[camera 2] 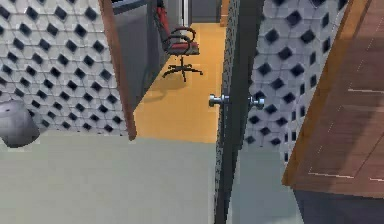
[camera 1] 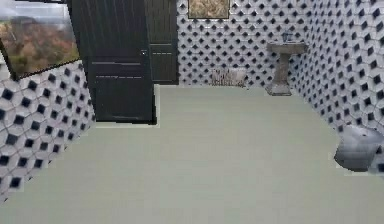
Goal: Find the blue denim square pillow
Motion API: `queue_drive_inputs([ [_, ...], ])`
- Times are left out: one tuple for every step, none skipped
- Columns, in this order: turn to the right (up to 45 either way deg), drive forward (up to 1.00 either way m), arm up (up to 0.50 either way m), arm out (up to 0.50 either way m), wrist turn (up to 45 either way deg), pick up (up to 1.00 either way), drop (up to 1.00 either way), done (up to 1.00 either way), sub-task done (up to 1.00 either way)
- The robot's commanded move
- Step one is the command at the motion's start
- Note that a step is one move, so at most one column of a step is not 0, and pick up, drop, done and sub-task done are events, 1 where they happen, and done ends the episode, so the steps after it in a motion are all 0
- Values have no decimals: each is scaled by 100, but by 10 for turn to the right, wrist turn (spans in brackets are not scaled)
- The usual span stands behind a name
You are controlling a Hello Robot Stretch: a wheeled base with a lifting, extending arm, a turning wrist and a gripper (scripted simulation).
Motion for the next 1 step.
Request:
queue_drive_inputs([
  [0,100,0,0,0,0,0,0,0],
])
